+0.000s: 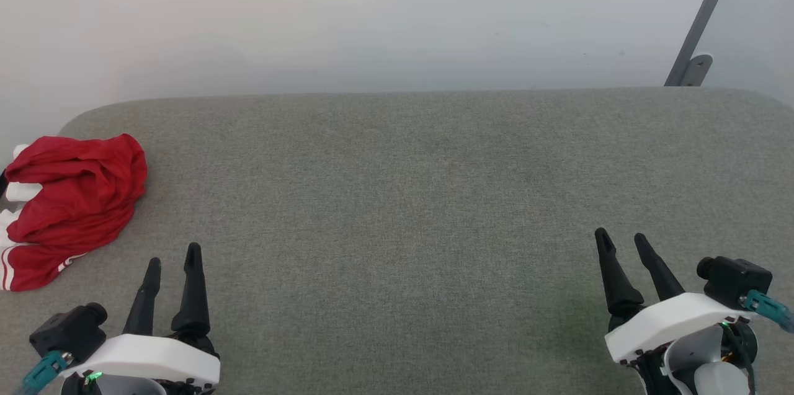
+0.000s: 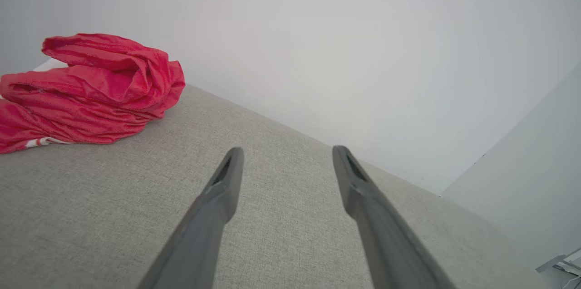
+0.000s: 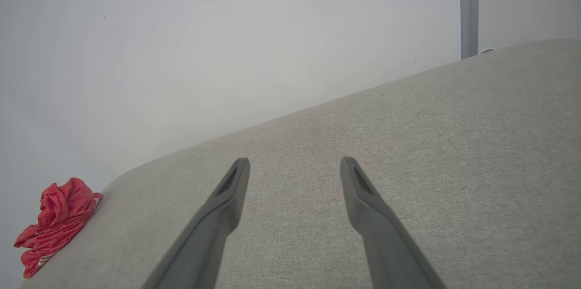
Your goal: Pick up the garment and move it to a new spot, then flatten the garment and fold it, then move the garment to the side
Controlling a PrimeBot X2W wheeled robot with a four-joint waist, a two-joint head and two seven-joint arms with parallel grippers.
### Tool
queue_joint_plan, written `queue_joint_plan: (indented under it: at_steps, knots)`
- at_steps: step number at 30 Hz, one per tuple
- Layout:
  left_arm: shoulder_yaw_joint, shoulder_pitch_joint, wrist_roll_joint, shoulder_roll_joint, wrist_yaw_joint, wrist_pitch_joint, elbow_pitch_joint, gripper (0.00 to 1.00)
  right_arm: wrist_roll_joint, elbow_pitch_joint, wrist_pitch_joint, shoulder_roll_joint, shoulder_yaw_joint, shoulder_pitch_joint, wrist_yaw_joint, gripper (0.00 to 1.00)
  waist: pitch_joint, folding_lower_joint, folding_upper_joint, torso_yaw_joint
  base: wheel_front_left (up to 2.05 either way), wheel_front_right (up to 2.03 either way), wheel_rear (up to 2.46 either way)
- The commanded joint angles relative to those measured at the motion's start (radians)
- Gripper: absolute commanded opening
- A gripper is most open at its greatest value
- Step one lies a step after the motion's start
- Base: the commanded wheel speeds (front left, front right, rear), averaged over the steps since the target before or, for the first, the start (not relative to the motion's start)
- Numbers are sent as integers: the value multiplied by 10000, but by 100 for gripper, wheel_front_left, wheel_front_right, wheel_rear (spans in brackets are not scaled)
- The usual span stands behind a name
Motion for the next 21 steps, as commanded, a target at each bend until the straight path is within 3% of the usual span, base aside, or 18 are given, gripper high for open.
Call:
queue_joint_plan:
  at_steps: [1,21]
  knots:
    - [7,14,216,52,-58,-82,-122,100,-221,-132,-116,-24,40,-123,13,100,-3,-1,0,0,0,0,0]
    - [-40,279,1913,113,-291,-531,-334,100,-2012,-200,-442,-3,121,-166,10,100,-24,-1,0,-29,0,0,0]
